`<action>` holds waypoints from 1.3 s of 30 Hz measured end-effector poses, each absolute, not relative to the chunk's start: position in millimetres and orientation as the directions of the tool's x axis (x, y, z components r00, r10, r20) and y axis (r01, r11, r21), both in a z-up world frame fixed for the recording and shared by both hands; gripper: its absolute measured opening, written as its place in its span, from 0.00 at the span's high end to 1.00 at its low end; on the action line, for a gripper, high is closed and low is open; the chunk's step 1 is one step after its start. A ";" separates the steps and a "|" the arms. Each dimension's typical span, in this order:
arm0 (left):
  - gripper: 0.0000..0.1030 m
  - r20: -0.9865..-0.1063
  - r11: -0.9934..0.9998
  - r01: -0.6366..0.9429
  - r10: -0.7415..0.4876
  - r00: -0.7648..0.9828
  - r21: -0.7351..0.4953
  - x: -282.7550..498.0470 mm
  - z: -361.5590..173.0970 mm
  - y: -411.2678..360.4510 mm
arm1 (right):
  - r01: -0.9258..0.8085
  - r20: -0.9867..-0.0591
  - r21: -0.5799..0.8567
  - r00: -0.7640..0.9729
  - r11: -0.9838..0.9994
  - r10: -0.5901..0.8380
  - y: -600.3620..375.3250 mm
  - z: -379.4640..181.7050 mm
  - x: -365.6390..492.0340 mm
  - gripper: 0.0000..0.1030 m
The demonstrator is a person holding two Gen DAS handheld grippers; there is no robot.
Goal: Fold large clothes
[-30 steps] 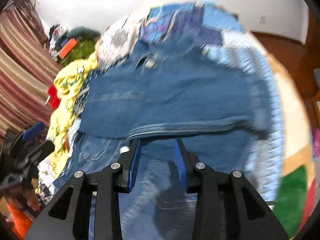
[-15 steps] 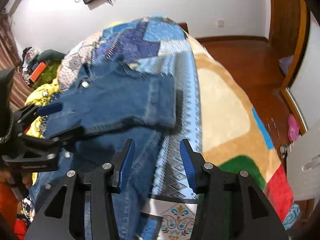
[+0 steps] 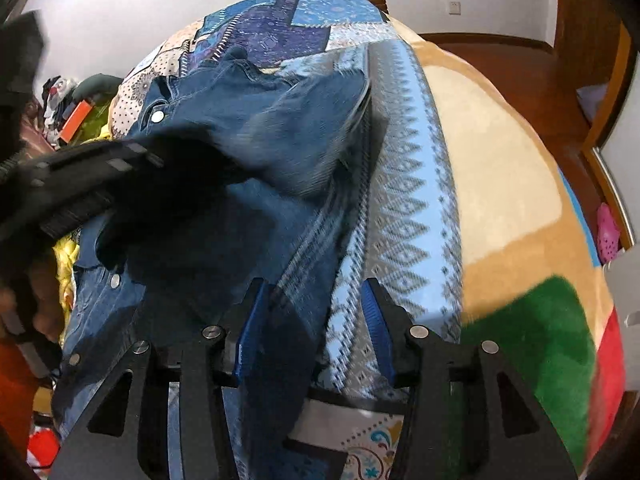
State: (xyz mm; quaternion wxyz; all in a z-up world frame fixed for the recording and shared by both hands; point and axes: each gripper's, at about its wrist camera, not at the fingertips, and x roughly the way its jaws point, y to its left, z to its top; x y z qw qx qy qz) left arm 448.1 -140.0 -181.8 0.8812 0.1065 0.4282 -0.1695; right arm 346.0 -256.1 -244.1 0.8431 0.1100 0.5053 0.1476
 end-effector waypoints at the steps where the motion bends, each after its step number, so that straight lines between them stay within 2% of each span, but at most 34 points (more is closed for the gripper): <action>1: 0.90 -0.774 0.931 0.364 -0.210 0.597 0.028 447.8 -170.7 -126.6 | -0.139 -0.816 0.333 0.454 0.933 0.358 -254.6 -239.8 349.0 0.57; 3: 0.91 -0.735 0.954 0.301 -0.190 0.651 0.020 444.4 -147.9 -92.9 | -0.151 -0.810 0.323 0.466 0.934 0.355 -250.0 -233.9 354.7 0.56; 5: 0.91 -0.712 0.968 0.249 -0.159 0.684 0.023 440.5 -136.3 -64.7 | -0.162 -0.815 0.292 0.474 0.943 0.334 -242.3 -232.2 360.9 0.49; 8: 0.91 -0.702 0.987 0.160 -0.095 0.706 0.028 427.5 -133.2 -17.4 | -0.159 -0.843 0.258 0.445 0.953 0.302 -234.3 -246.6 369.0 0.46; 10: 0.92 -0.715 0.994 0.102 -0.055 0.697 0.023 417.0 -143.8 12.0 | -0.154 -0.860 0.254 0.416 0.955 0.296 -232.0 -257.9 371.3 0.46; 15: 0.91 -0.826 1.000 -0.022 0.005 0.564 -0.009 393.5 -211.8 80.8 | -0.141 -0.853 0.256 0.432 0.956 0.293 -234.2 -261.2 366.4 0.43; 19: 0.91 -0.880 0.998 -0.056 0.017 0.475 -0.012 379.6 -255.7 100.2 | -0.134 -0.863 0.229 0.430 0.964 0.265 -231.4 -260.4 362.0 0.40; 24: 0.89 -0.882 0.999 -0.032 0.012 0.471 -0.003 370.1 -255.2 103.9 | -0.123 -0.875 0.205 0.422 0.971 0.238 -229.8 -256.9 362.8 0.37; 25: 0.87 -0.878 1.000 -0.021 0.006 0.479 -0.005 368.4 -251.0 104.1 | -0.119 -0.877 0.202 0.419 0.972 0.233 -229.3 -256.5 363.1 0.36; 26: 0.74 -0.870 1.000 -0.008 0.007 0.493 0.003 367.6 -245.3 101.5 | -0.114 -0.880 0.197 0.416 0.974 0.227 -228.8 -255.7 363.3 0.36; 27: 0.51 -0.862 1.000 -0.002 0.016 0.507 0.017 366.7 -241.1 99.5 | -0.109 -0.884 0.193 0.413 0.975 0.221 -228.5 -254.7 363.1 0.36; 29: 0.31 -0.829 0.999 -0.001 0.043 0.558 0.052 367.1 -228.8 94.9 | -0.107 -0.885 0.189 0.413 0.976 0.216 -226.2 -252.1 362.2 0.36; 33: 0.26 -0.808 0.991 0.035 0.083 0.583 0.127 381.9 -226.2 80.1 | -0.117 -0.874 0.195 0.429 0.974 0.227 -222.8 -244.7 357.9 0.36; 35: 0.20 -0.818 0.981 0.075 0.107 0.565 0.180 396.7 -237.8 70.9 | -0.124 -0.870 0.200 0.434 0.972 0.234 -220.4 -240.7 356.3 0.35; 39: 0.16 -0.819 0.969 0.097 0.137 0.558 0.228 415.9 -257.9 63.4 | -0.147 -0.863 0.197 0.443 0.969 0.243 -214.3 -234.5 355.2 0.32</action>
